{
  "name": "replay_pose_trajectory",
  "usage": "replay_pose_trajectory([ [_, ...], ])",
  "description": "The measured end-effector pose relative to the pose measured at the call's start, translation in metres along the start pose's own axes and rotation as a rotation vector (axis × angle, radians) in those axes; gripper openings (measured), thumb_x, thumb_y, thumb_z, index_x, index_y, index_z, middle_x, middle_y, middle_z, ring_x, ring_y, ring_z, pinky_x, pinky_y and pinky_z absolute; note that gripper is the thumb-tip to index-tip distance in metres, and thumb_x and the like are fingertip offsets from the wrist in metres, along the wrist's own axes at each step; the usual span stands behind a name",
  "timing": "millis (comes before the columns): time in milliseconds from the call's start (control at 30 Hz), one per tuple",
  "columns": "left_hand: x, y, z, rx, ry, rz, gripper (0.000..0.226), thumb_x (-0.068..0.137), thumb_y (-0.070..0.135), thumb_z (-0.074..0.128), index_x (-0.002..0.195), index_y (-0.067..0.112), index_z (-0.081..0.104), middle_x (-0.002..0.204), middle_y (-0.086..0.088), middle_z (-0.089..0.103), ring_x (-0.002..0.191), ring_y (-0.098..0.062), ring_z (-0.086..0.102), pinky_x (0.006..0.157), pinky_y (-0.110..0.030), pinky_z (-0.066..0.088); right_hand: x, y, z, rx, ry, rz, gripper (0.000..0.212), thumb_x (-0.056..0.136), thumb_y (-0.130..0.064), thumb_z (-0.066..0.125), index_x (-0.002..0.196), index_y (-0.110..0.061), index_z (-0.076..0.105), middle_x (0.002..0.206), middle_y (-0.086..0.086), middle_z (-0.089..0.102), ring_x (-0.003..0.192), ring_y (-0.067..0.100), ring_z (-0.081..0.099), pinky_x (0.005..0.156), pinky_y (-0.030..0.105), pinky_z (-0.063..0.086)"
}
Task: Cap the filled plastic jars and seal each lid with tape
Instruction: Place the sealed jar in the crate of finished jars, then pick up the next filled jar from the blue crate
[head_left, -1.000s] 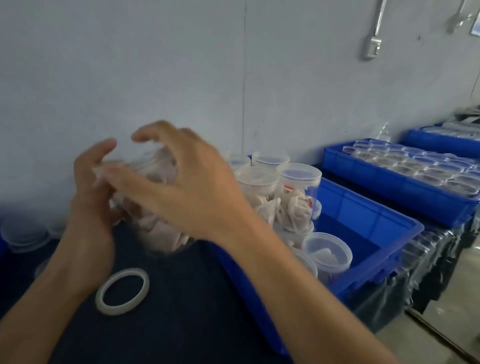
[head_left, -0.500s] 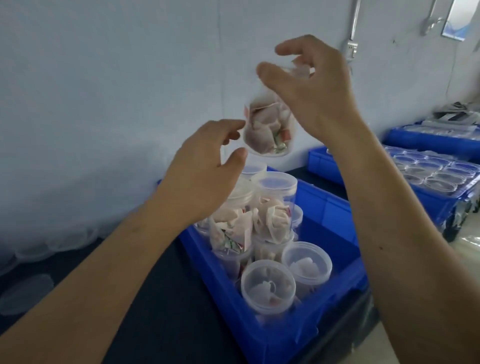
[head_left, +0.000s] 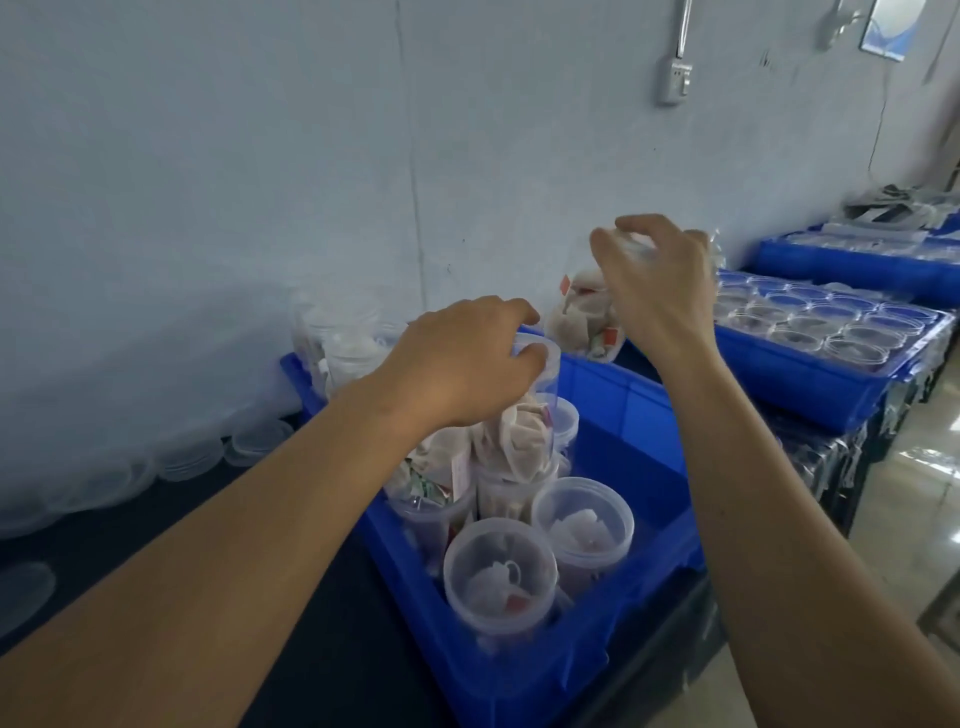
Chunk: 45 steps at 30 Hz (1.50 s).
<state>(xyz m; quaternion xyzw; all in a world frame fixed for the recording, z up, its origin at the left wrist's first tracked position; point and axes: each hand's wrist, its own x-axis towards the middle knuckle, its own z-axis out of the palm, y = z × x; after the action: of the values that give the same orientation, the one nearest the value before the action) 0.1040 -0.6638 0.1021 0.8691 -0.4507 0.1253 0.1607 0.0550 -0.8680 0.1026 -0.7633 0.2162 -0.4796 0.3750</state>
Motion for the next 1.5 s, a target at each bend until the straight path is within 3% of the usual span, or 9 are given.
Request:
replay_pose_trajectory([
  [133, 0.001, 0.001, 0.001, 0.031, 0.004, 0.009, 0.042, 0.106, 0.051, 0.044, 0.142, 0.034, 0.059, 0.137, 0.007, 0.063, 0.121, -0.019, 0.061, 0.098, -0.043, 0.049, -0.022, 0.028, 0.023, -0.078, -0.215, 0.021, 0.051, 0.086, -0.061, 0.065, 0.133, -0.039, 0.066, 0.136, 0.001, 0.051, 0.112, 0.016, 0.054, 0.091, 0.036, 0.046],
  [400, -0.002, -0.001, 0.001, 0.040, -0.018, 0.007, 0.046, 0.108, 0.053, 0.039, 0.145, 0.032, 0.057, 0.144, 0.007, 0.059, 0.125, -0.018, 0.059, 0.103, -0.046, 0.048, -0.036, 0.044, 0.039, 0.040, -0.370, 0.012, 0.046, 0.092, -0.066, 0.056, 0.131, -0.045, 0.067, 0.140, -0.007, 0.044, 0.118, 0.013, 0.054, 0.099, 0.034, 0.044],
  [567, -0.002, 0.002, 0.002, 0.069, -0.027, 0.023, 0.045, 0.110, 0.051, 0.035, 0.143, 0.031, 0.059, 0.141, 0.007, 0.058, 0.121, -0.017, 0.059, 0.093, -0.040, 0.044, -0.041, 0.039, 0.044, 0.194, -0.374, 0.033, 0.045, 0.103, -0.054, 0.034, 0.121, -0.042, 0.074, 0.139, -0.004, 0.052, 0.127, 0.009, 0.051, 0.114, 0.043, 0.041],
  [833, -0.013, -0.001, -0.008, 0.030, 0.016, 0.012, 0.051, 0.110, 0.057, 0.033, 0.146, 0.029, 0.057, 0.145, 0.006, 0.060, 0.125, -0.017, 0.060, 0.096, -0.042, 0.048, -0.046, 0.020, 0.034, 0.102, -0.323, 0.024, 0.046, 0.110, -0.052, 0.030, 0.144, -0.039, 0.059, 0.152, -0.004, 0.047, 0.136, 0.010, 0.043, 0.113, 0.039, 0.034],
  [1100, -0.091, -0.058, -0.062, -0.161, 0.291, -0.180, 0.040, 0.107, 0.052, 0.047, 0.141, 0.036, 0.060, 0.141, 0.014, 0.063, 0.126, -0.008, 0.059, 0.109, -0.041, 0.049, -0.083, -0.104, 0.048, -0.054, -0.237, -0.499, 0.039, 0.107, -0.044, 0.045, 0.142, -0.031, 0.059, 0.148, -0.008, 0.051, 0.131, 0.016, 0.050, 0.099, 0.030, 0.035],
  [1233, -0.184, -0.095, -0.075, -0.375, 0.493, -0.397, 0.027, 0.099, 0.044, 0.047, 0.116, 0.039, 0.067, 0.109, 0.018, 0.073, 0.103, 0.002, 0.067, 0.090, -0.029, 0.057, -0.174, -0.168, 0.097, 0.187, -0.566, -0.668, 0.035, 0.105, -0.040, 0.047, 0.133, -0.030, 0.066, 0.132, -0.012, 0.062, 0.121, 0.010, 0.058, 0.101, 0.032, 0.046],
  [1300, -0.238, -0.114, -0.070, -0.382, 0.523, -0.548, 0.021, 0.099, 0.035, 0.048, 0.107, 0.035, 0.067, 0.098, 0.013, 0.075, 0.092, -0.003, 0.070, 0.082, -0.035, 0.060, -0.234, -0.185, 0.127, 0.228, -0.793, -0.705, 0.033, 0.105, -0.040, 0.044, 0.128, -0.030, 0.065, 0.123, -0.010, 0.064, 0.116, 0.012, 0.061, 0.099, 0.041, 0.051],
  [1367, -0.298, -0.134, -0.059, -0.342, 0.479, -0.745, 0.021, 0.099, 0.035, 0.047, 0.105, 0.032, 0.067, 0.099, 0.010, 0.075, 0.092, -0.014, 0.072, 0.081, -0.047, 0.060, -0.294, -0.192, 0.153, 0.210, -0.995, -0.688, 0.034, 0.102, -0.047, 0.039, 0.126, -0.037, 0.061, 0.122, -0.014, 0.062, 0.114, 0.013, 0.061, 0.096, 0.046, 0.051],
  [1500, -0.410, -0.157, -0.023, -0.206, 0.333, -1.055, 0.018, 0.099, 0.035, 0.047, 0.101, 0.031, 0.065, 0.096, 0.008, 0.070, 0.087, -0.013, 0.067, 0.077, -0.044, 0.057, -0.392, -0.174, 0.194, 0.064, -1.280, -0.729, 0.028, 0.106, -0.048, 0.042, 0.130, -0.043, 0.056, 0.126, -0.020, 0.057, 0.120, 0.009, 0.057, 0.100, 0.041, 0.048],
])
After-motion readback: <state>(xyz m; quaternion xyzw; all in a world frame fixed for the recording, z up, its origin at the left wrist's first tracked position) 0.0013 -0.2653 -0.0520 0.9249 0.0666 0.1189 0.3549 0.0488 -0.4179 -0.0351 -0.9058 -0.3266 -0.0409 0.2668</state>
